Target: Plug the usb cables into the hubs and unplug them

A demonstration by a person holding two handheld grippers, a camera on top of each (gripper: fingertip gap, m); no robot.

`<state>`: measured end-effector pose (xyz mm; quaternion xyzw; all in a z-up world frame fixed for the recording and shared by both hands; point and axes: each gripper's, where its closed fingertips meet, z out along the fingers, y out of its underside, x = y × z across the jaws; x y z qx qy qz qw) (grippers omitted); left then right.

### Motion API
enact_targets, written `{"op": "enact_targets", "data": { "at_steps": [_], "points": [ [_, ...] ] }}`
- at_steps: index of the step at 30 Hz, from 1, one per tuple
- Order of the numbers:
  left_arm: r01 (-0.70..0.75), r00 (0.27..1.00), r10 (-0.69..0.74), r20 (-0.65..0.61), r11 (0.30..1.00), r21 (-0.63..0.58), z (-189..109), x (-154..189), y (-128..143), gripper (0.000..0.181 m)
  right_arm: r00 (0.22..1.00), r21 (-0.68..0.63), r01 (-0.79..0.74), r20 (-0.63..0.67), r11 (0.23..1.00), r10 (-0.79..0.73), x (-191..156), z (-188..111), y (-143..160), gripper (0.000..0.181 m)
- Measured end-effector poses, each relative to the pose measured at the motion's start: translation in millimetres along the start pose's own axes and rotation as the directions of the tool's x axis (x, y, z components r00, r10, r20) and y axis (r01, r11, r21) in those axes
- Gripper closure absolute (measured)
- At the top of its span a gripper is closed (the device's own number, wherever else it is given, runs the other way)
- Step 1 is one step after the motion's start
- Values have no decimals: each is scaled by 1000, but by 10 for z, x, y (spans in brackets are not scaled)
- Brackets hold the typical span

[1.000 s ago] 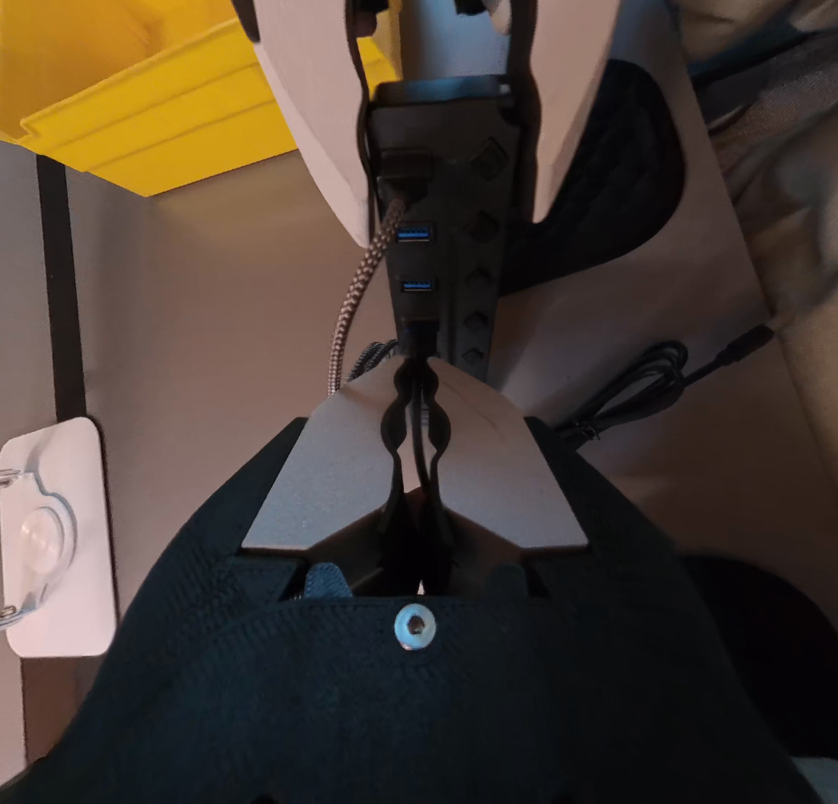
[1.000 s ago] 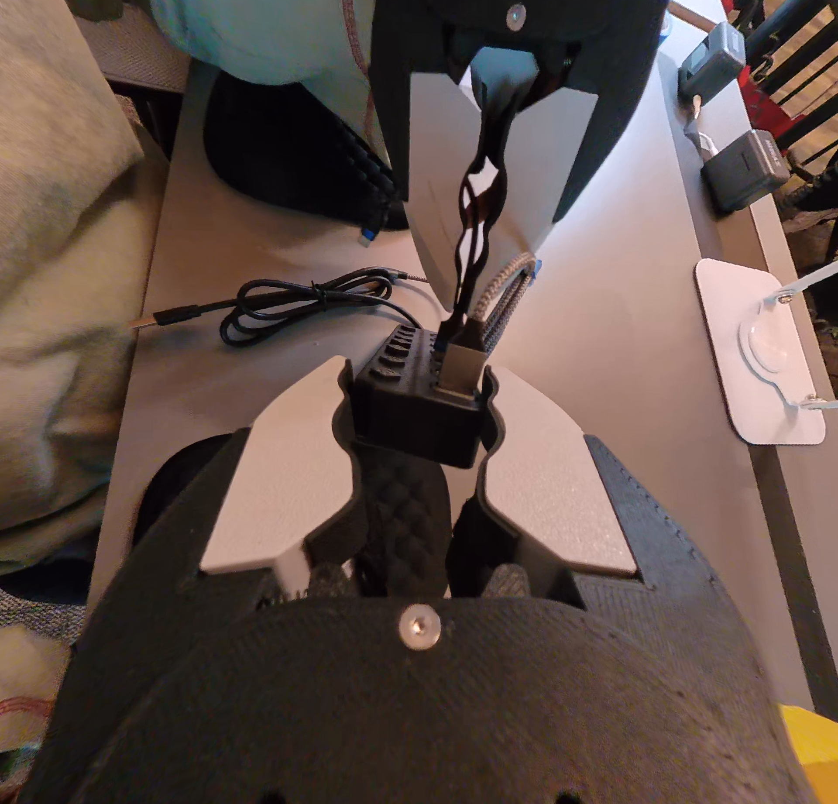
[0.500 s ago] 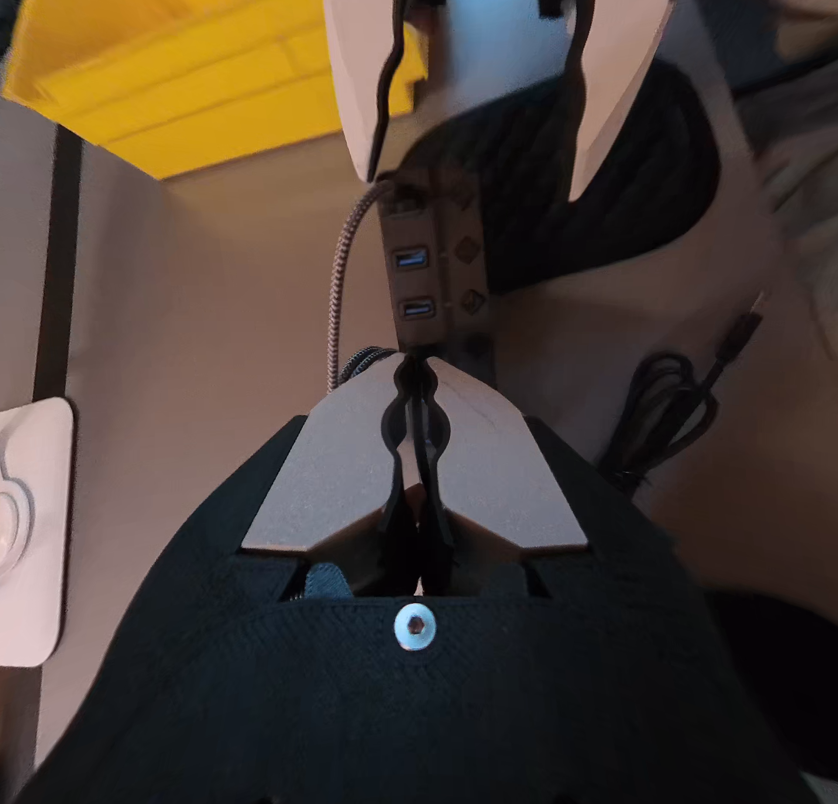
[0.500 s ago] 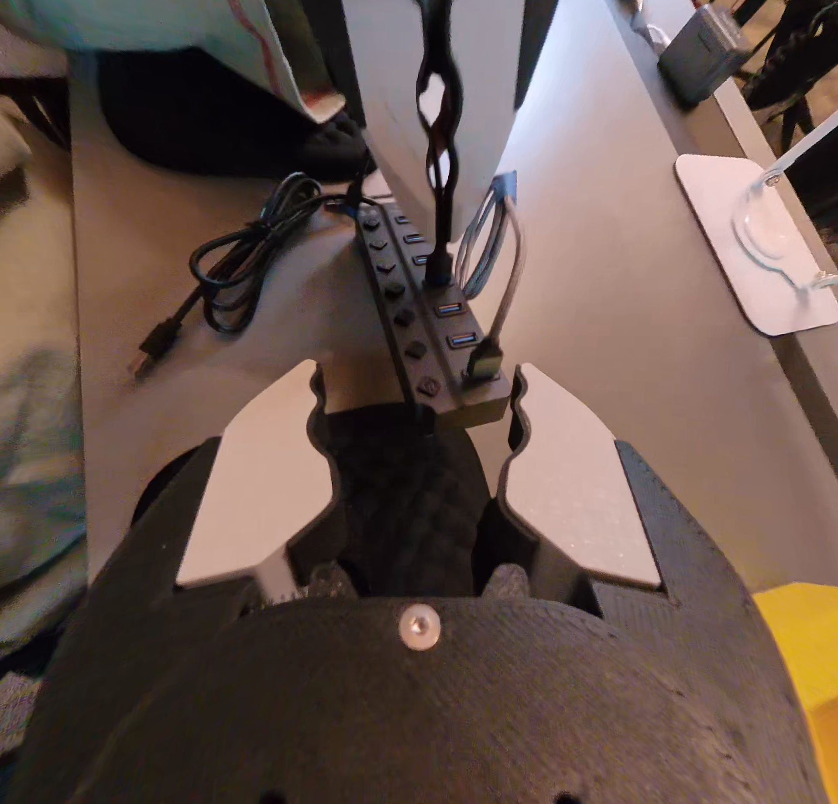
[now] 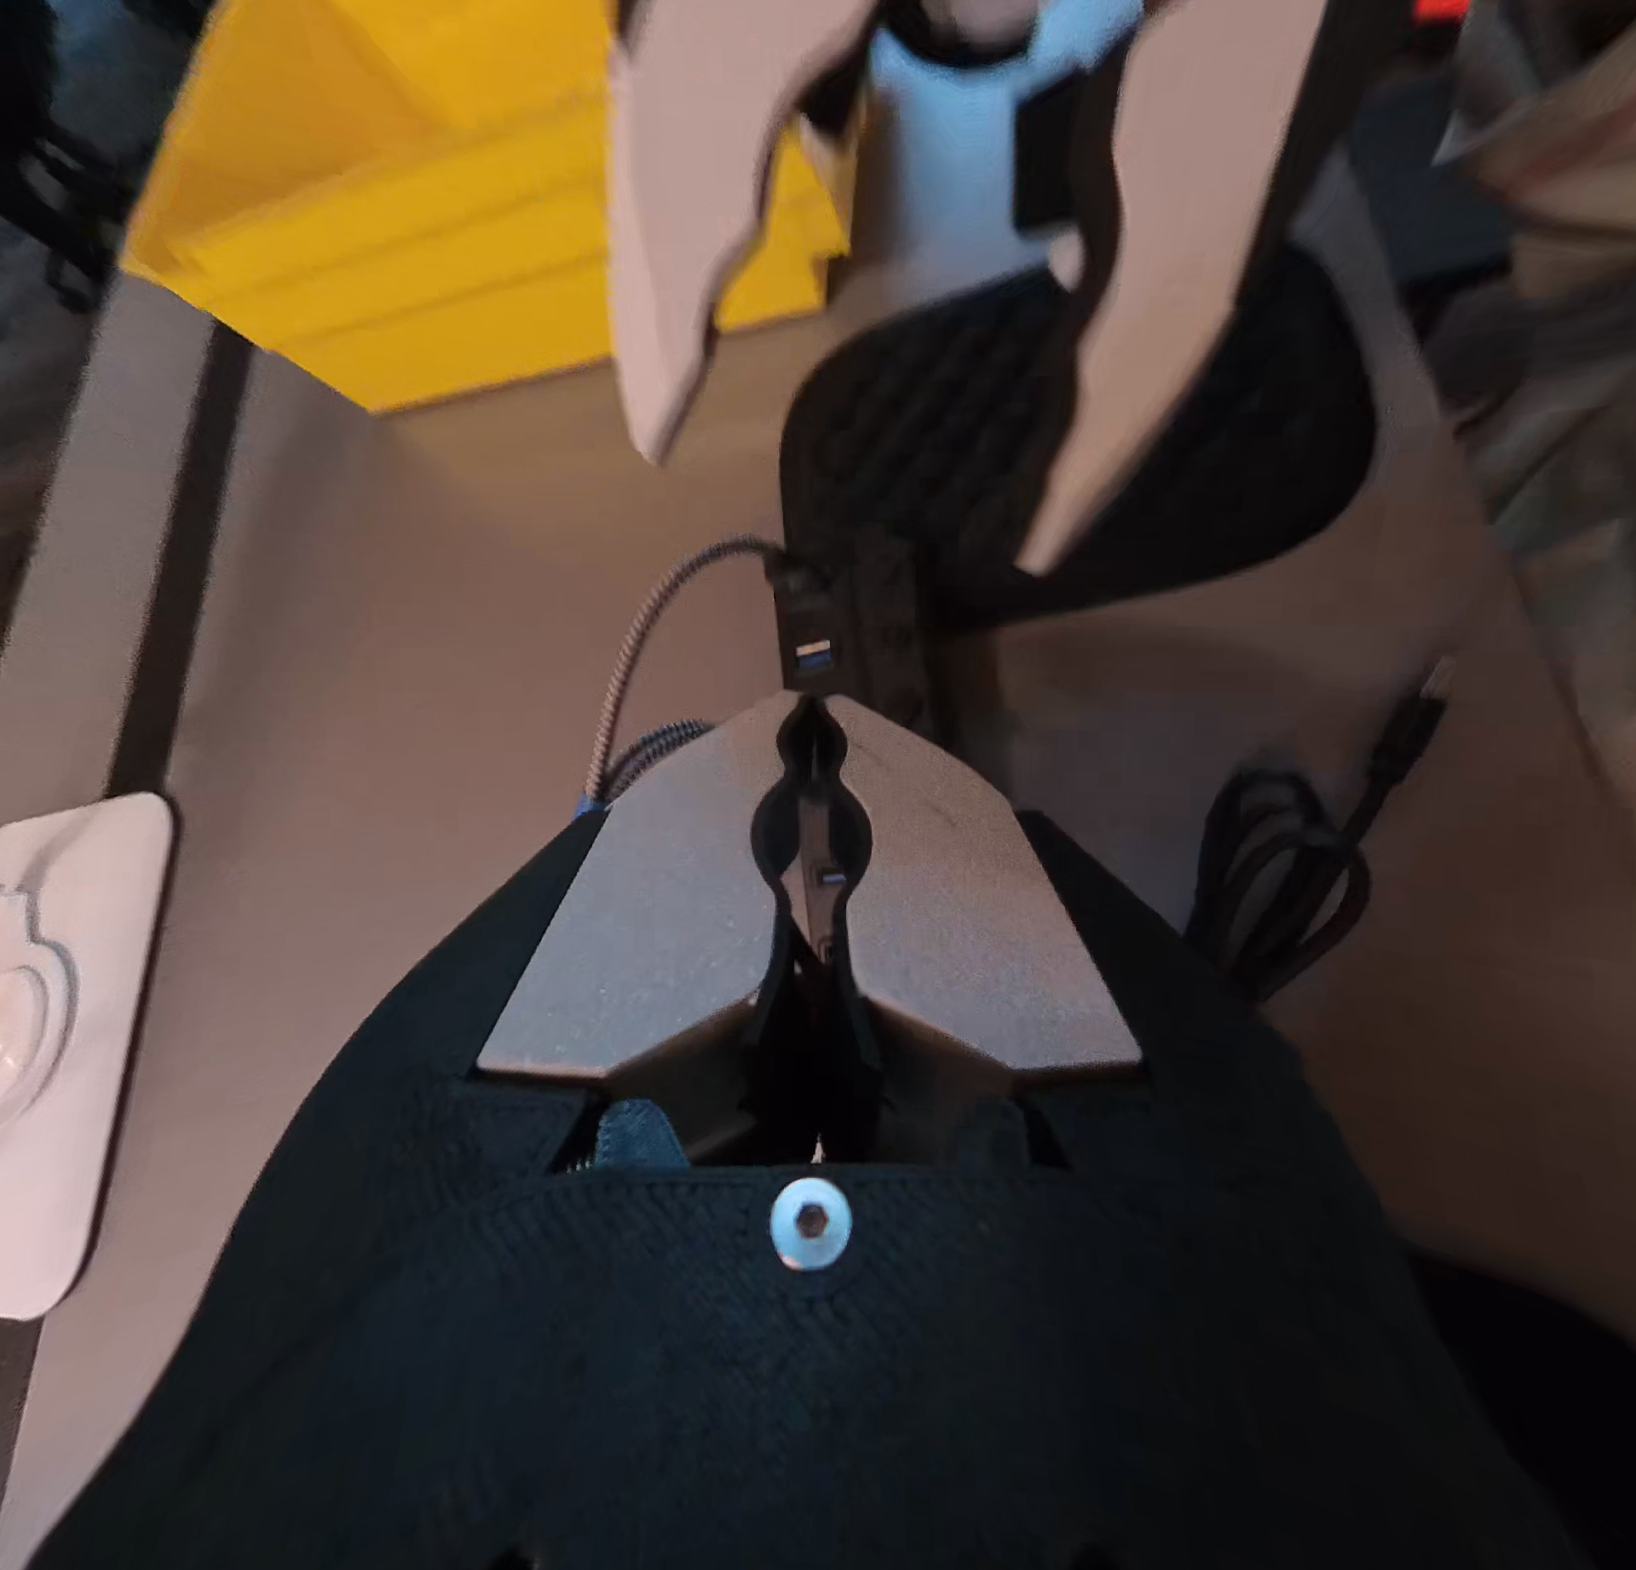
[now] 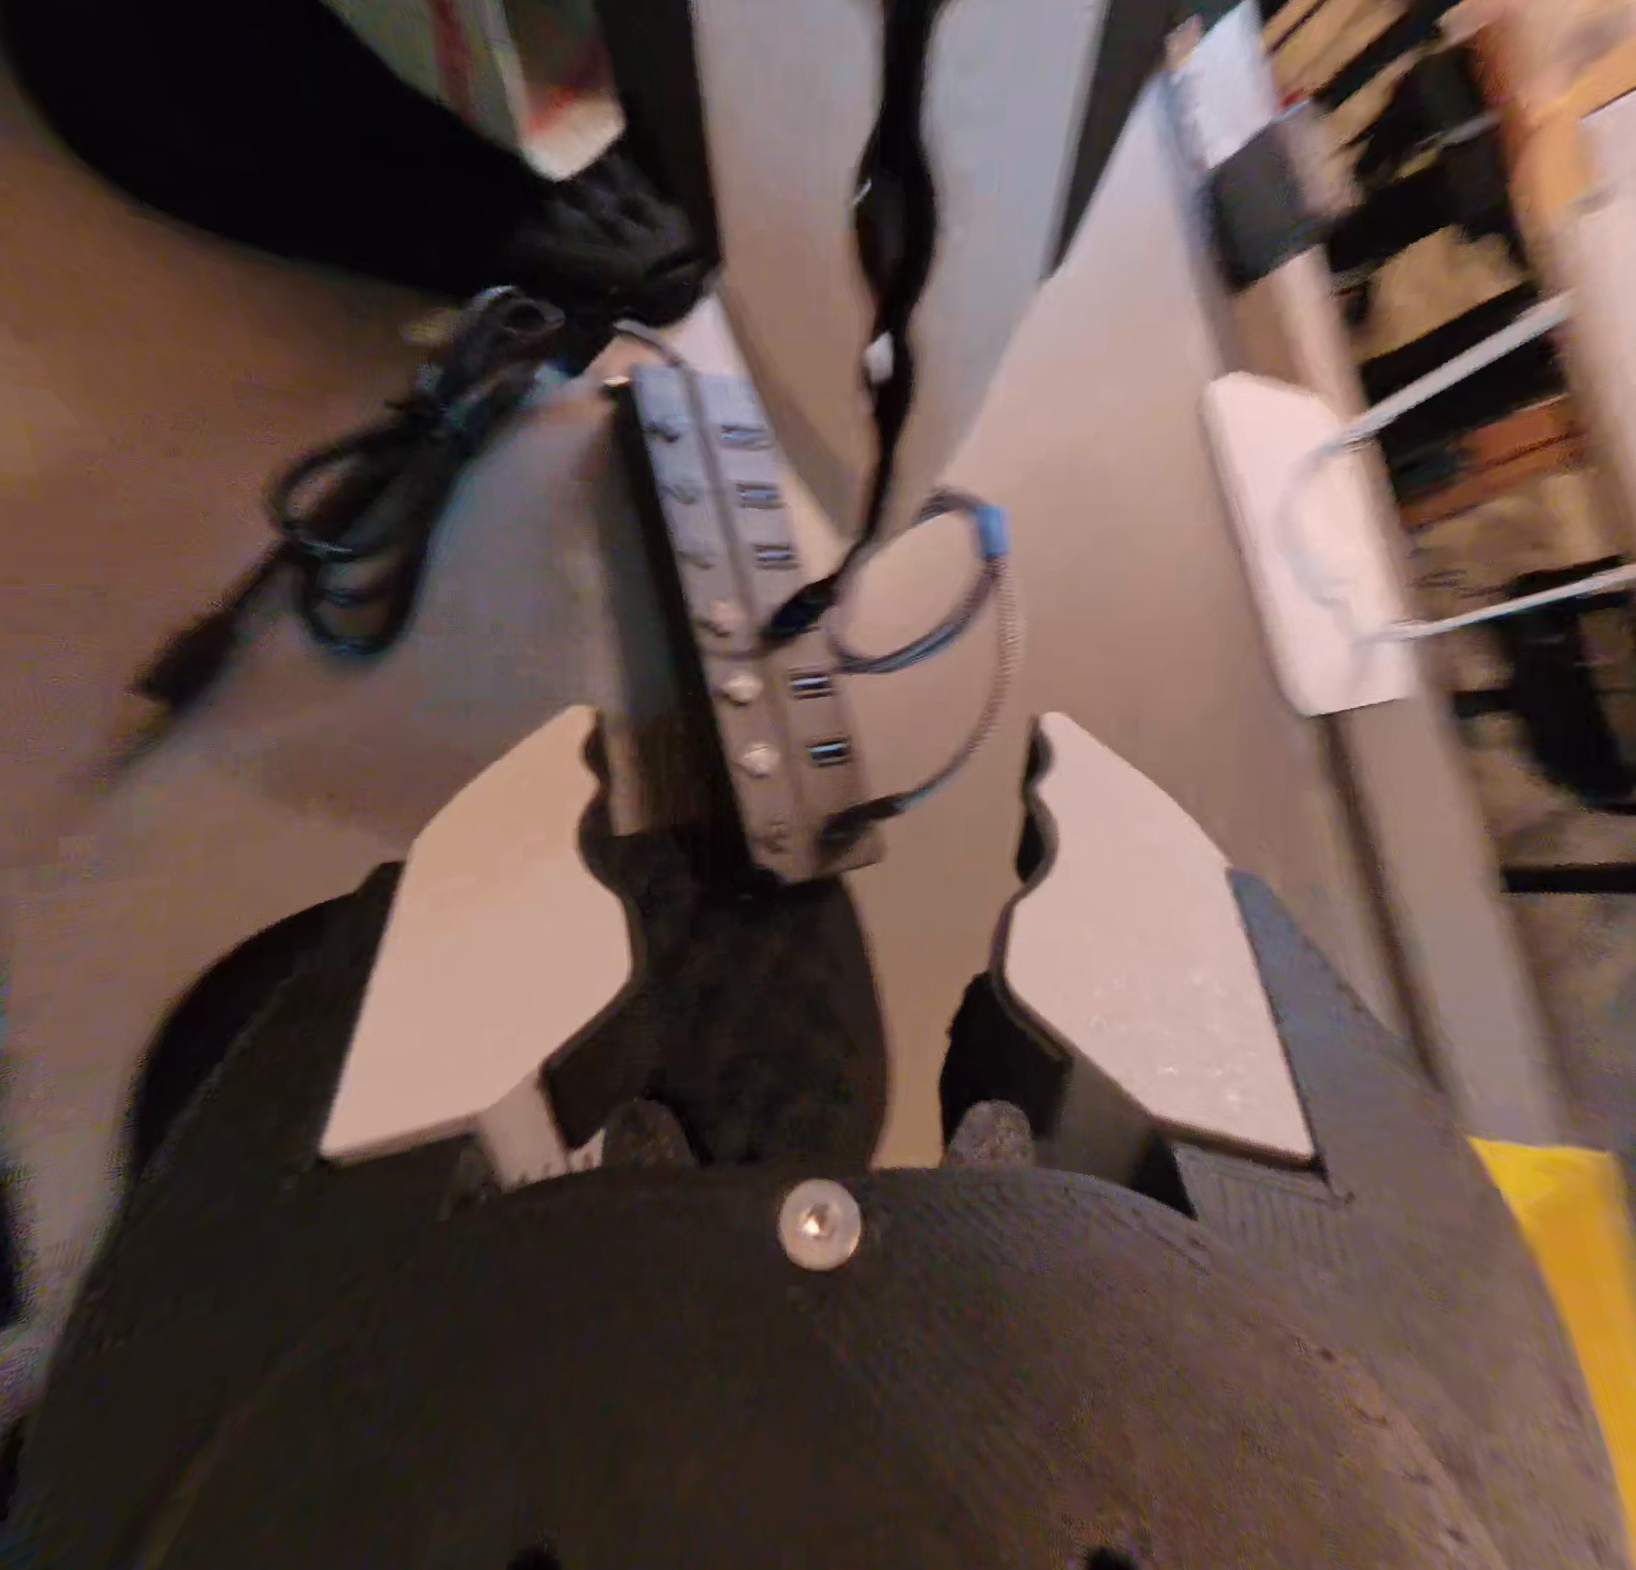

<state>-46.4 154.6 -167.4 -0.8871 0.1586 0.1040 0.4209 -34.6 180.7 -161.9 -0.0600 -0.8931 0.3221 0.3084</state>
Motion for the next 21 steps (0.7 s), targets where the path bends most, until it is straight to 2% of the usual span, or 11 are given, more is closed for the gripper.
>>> {"op": "enact_targets", "data": {
  "at_steps": [1, 2, 3, 5, 7, 10, 13, 15, 17, 19, 21],
  "points": [
    [8, 1000, -9, 10, 999, 35, -59, -11, -80, 181, 996, -30, -52, 76, 998, 54, -101, 22, 51, 77],
    [16, 1000, -17, 17, 999, 51, -106, -15, -122, 181, 988, -79, -91, 120, 993, 100, -160, 61, 142, 71],
    [18, 1000, -19, 23, 999, 36, -133, -15, -106, 181, 982, -134, -102, 143, 986, 121, -196, 107, 255, 73],
    [15, 997, -11, 79, 999, -46, -164, -79, 47, 180, 986, -213, -46, 145, 976, 78, -213, 158, 419, 88],
    [13, 992, -2, 129, 996, -86, -232, -111, 171, 175, 993, -186, 29, 120, 982, -7, -178, 136, 339, 107],
    [54, 971, -57, 232, 998, 17, -432, -131, 132, 161, 995, -73, 53, 84, 996, -46, -97, 46, 50, 127],
    [113, 916, -193, 353, 965, 236, -711, -177, 9, 134, 986, -59, 8, 165, 998, 2, -145, 35, -79, 125],
    [178, 888, -337, 313, 879, 442, -865, -139, -101, 115, 969, -89, -46, 239, 995, 66, -196, 133, -103, 114],
    [267, 869, -462, 175, 738, 620, -984, -81, -156, 102, 944, -163, -78, 304, 984, 126, -240, 280, -49, 113],
    [346, 838, -542, 66, 621, 703, -1053, -63, -89, 100, 931, -234, -82, 330, 969, 159, -246, 430, 11, 115],
    [363, 825, -565, 24, 562, 743, -1085, -32, -10, 101, 934, -287, -43, 329, 957, 140, -230, 545, 63, 114]
  ]
}}
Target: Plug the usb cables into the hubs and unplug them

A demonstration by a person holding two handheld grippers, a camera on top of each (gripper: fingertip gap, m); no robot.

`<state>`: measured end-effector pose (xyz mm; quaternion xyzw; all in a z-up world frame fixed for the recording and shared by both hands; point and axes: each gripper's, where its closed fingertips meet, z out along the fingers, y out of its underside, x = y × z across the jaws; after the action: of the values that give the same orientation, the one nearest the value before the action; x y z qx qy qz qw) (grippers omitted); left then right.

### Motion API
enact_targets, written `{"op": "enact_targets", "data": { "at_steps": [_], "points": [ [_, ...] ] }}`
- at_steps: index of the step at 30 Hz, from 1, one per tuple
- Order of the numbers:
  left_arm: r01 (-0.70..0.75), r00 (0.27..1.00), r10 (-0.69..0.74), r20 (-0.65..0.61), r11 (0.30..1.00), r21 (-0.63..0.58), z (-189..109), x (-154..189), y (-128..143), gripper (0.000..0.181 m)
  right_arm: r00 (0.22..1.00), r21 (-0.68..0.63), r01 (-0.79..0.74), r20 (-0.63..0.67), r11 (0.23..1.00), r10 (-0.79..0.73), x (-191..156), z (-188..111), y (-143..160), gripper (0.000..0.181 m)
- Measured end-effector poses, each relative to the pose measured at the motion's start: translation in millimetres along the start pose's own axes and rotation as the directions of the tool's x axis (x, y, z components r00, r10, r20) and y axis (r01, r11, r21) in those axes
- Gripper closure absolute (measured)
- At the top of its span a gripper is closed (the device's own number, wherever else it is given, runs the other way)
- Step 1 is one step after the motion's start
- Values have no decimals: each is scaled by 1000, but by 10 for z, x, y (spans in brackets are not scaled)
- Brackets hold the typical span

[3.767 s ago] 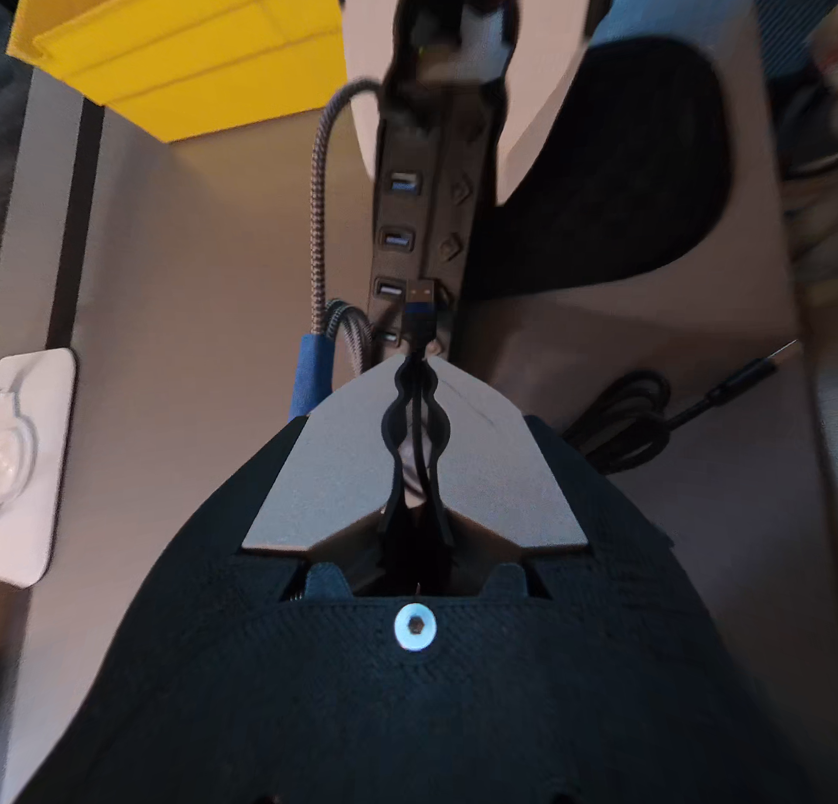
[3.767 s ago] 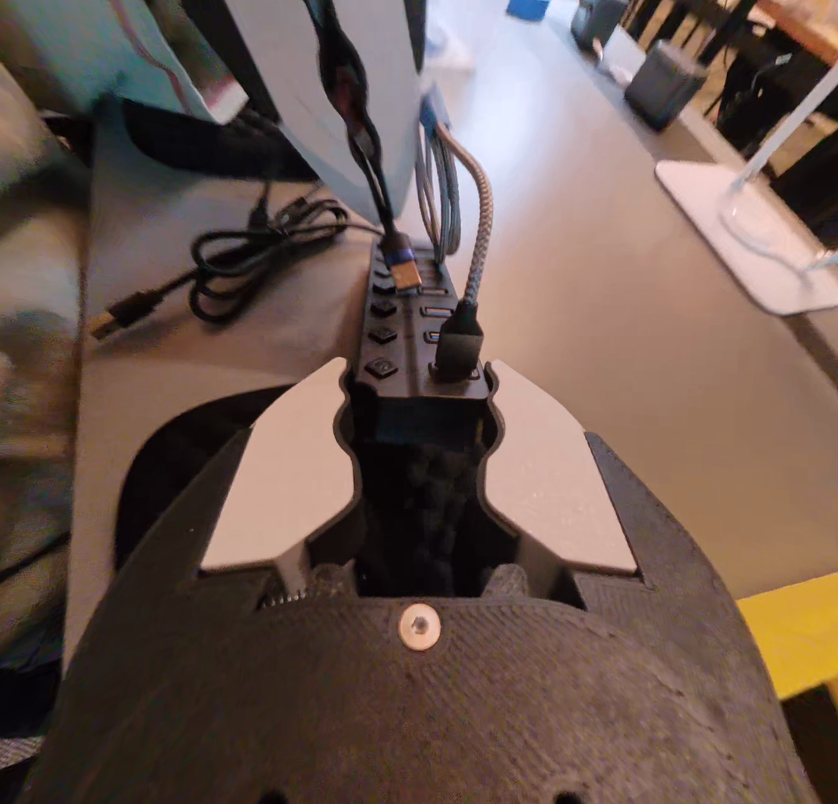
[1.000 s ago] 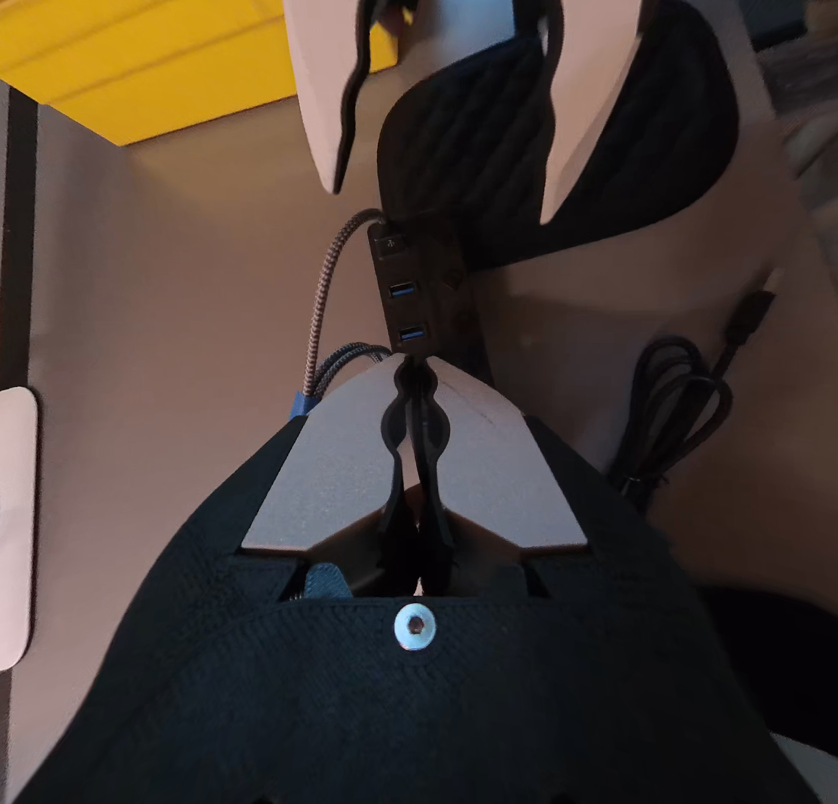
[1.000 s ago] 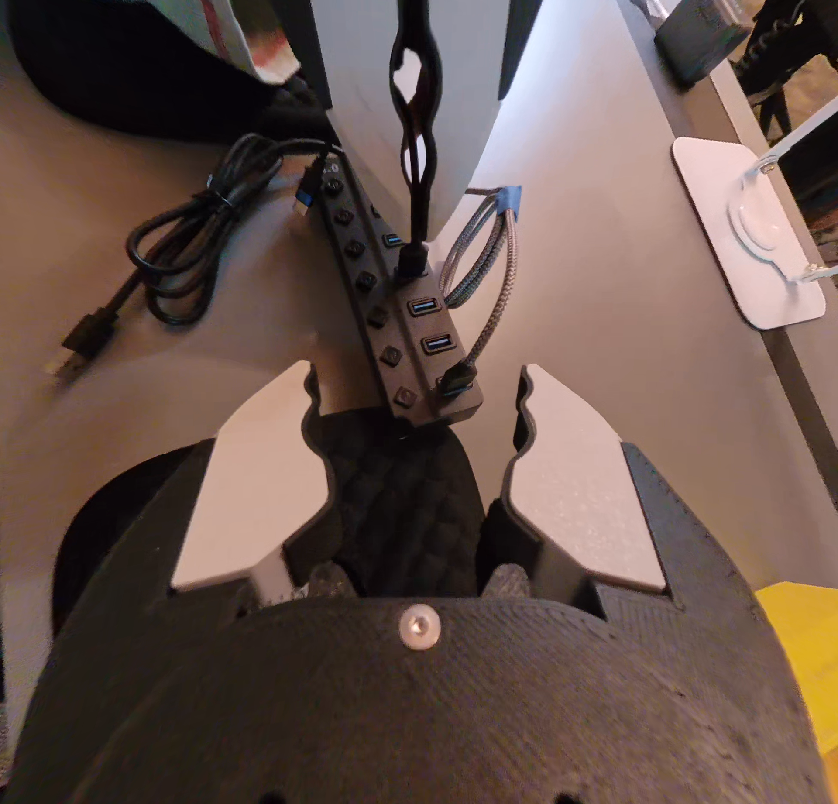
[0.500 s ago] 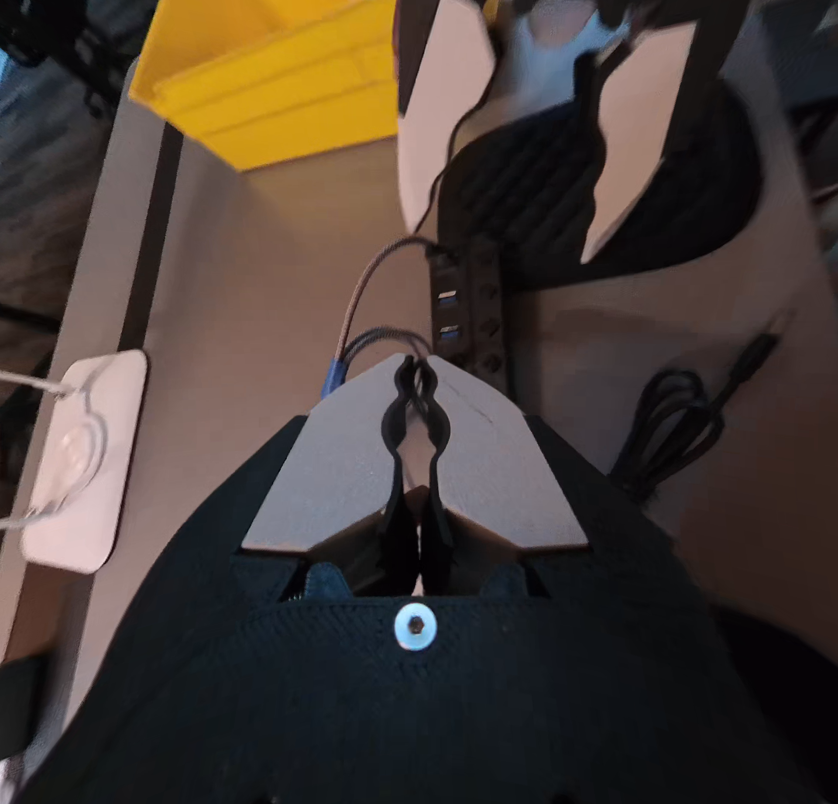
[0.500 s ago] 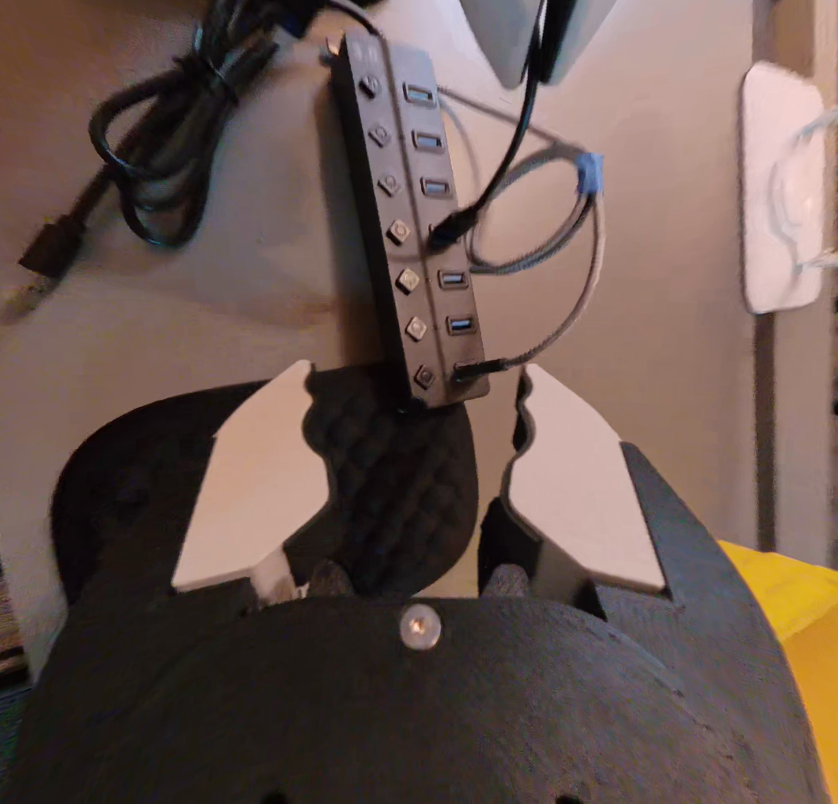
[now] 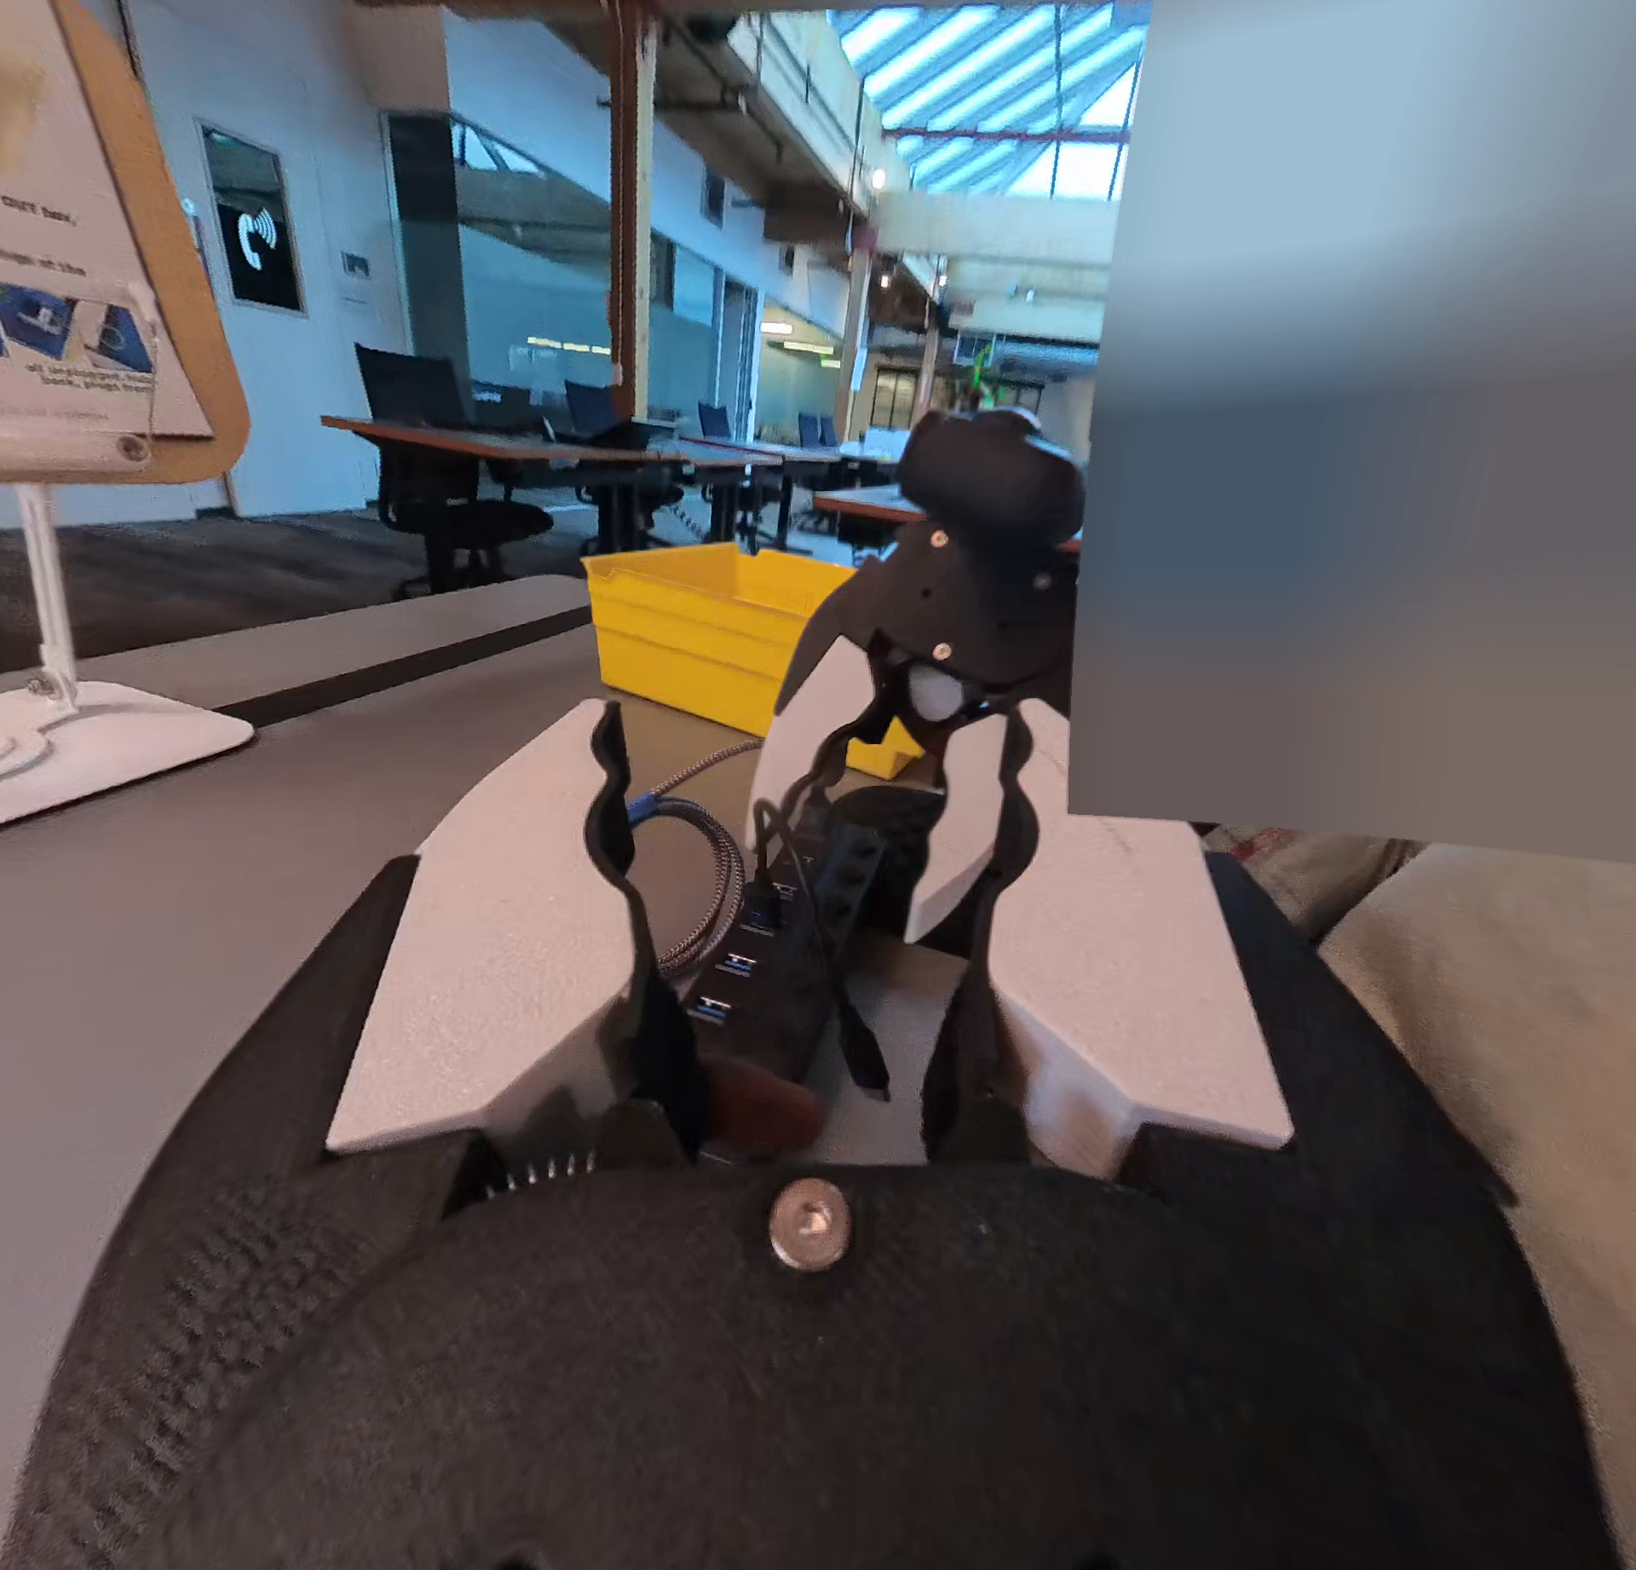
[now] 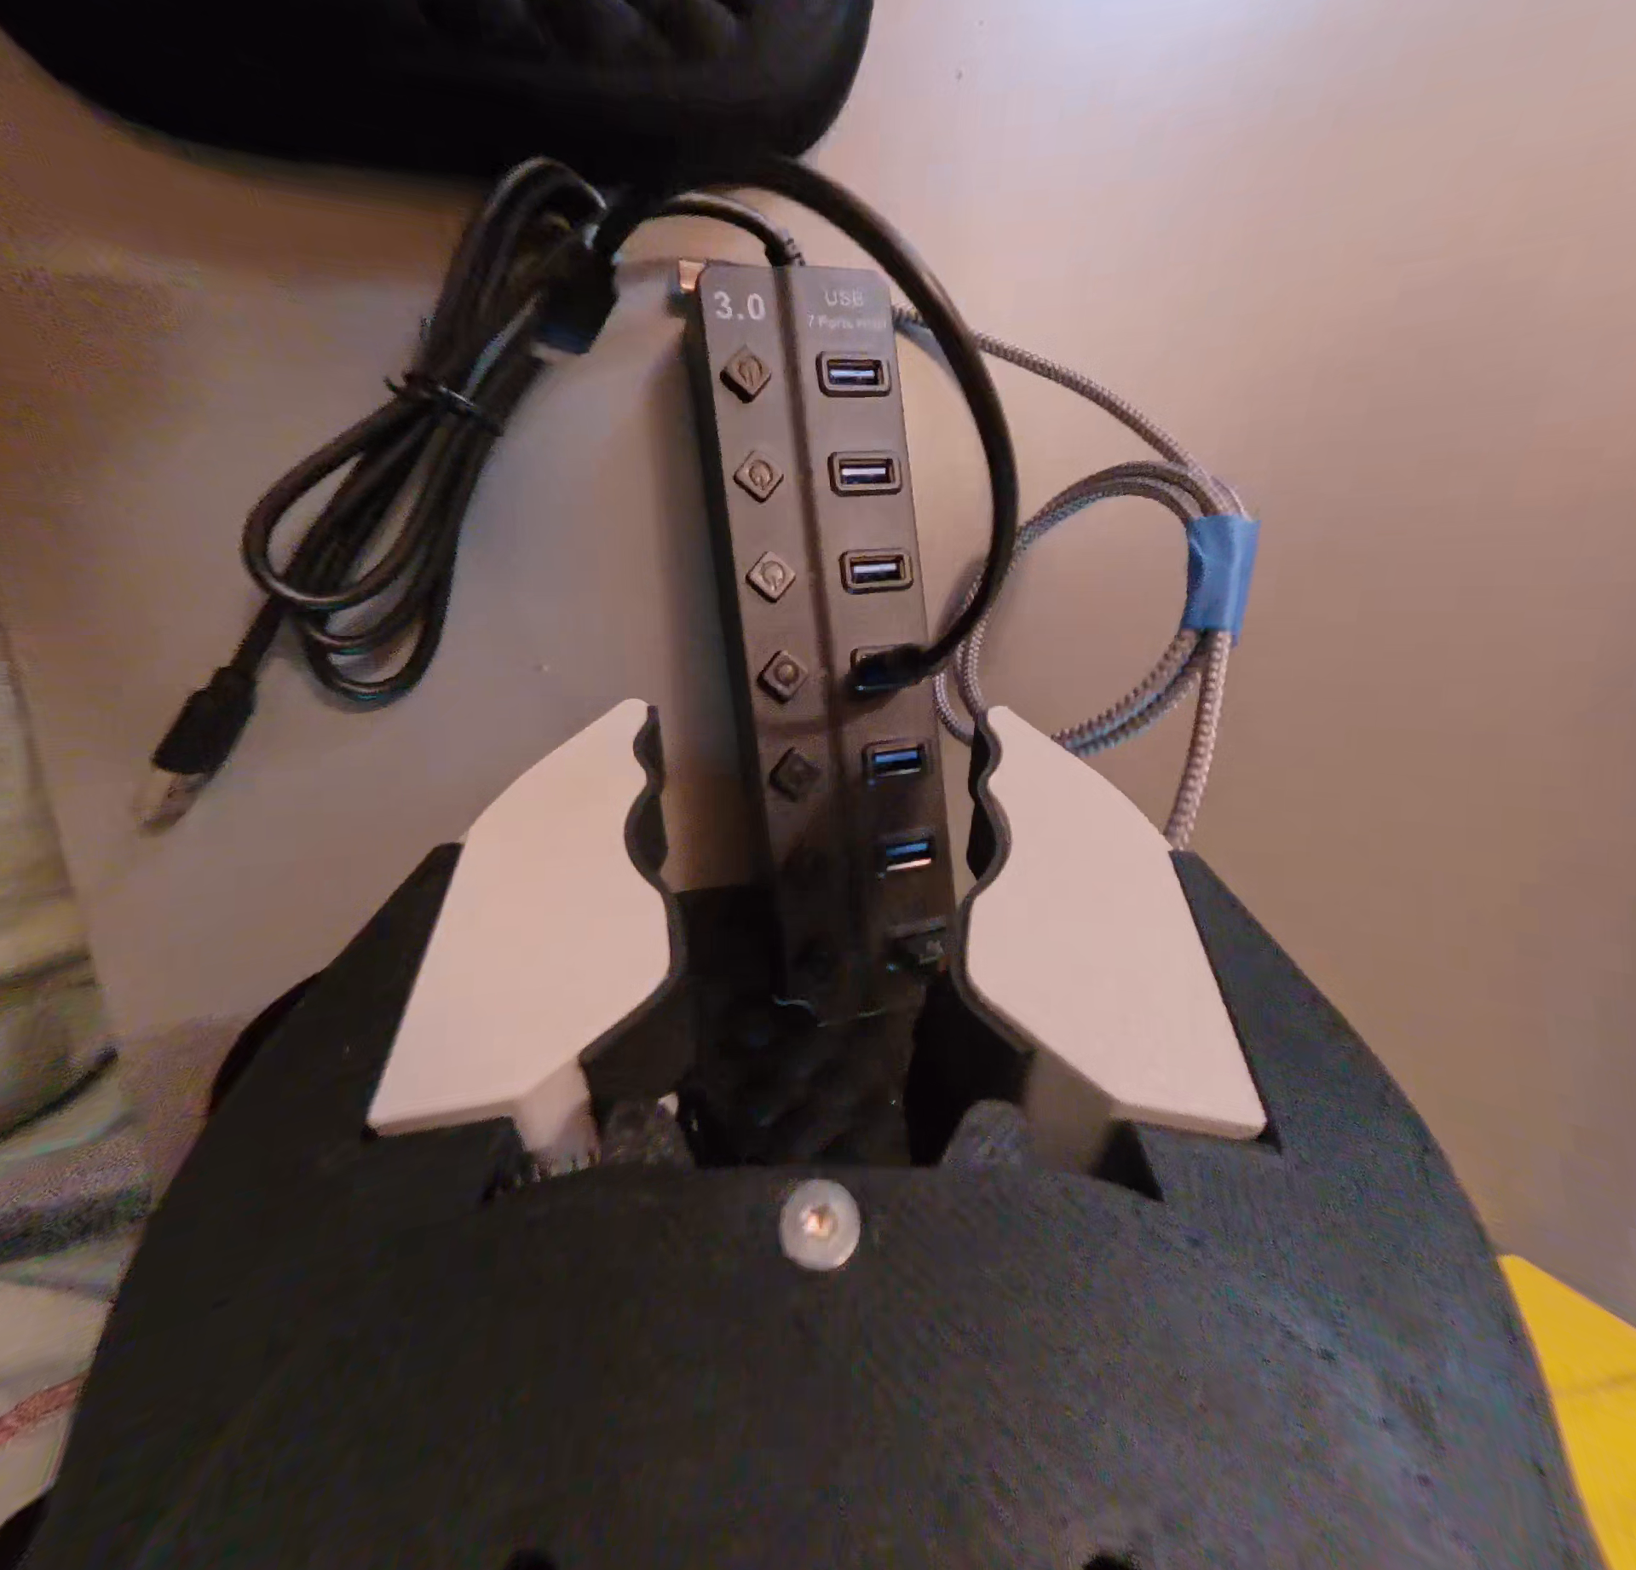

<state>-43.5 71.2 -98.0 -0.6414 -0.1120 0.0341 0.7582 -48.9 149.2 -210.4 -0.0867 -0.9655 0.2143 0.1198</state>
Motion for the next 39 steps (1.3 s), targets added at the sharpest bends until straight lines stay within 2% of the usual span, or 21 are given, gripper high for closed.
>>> {"op": "enact_targets", "data": {
  "at_steps": [5, 11, 13, 17, 21, 24, 29, 33, 39],
  "points": [
    [14, 999, -16, 35, 998, 63, -119, -43, 181, 107, 999, -80, 22, 49, 997, -18, 19, 203, -7, 118],
    [-12, 1000, 11, 13, 993, 120, -175, -14, 99, 114, 998, -256, 12, 64, 967, 5, 102, 369, 164, 113],
    [-12, 1000, 11, 11, 993, 120, -175, -12, 100, 114, 996, -297, 1, 84, 955, 25, 103, 414, 199, 117],
    [-18, 1000, 17, 9, 991, 133, -189, -8, 83, 115, 996, -232, 42, 92, 972, -21, 105, 435, 139, 122],
    [-56, 998, 48, 48, 984, 171, -232, -55, 25, 117, 992, -90, 71, -94, 993, -80, 225, 305, 64, 122],
    [-98, 992, 80, 97, 974, 204, -263, -99, -32, 117, 961, 9, 62, -270, 998, -57, 370, 38, 24, 122],
    [-140, 982, 100, 160, 955, 261, -331, -161, -125, 118, 880, 183, 27, -470, 983, 64, 629, -591, -42, 123],
    [-121, 983, 77, 168, 956, 266, -342, -190, -125, 119, 793, 298, 70, -596, 952, 127, 886, -1255, -136, 123],
    [-186, 970, 152, 187, 965, 183, -267, -177, -16, 120, 663, 438, 135, -707, 889, 248, 1335, -2296, -147, 123]
  ]
}}
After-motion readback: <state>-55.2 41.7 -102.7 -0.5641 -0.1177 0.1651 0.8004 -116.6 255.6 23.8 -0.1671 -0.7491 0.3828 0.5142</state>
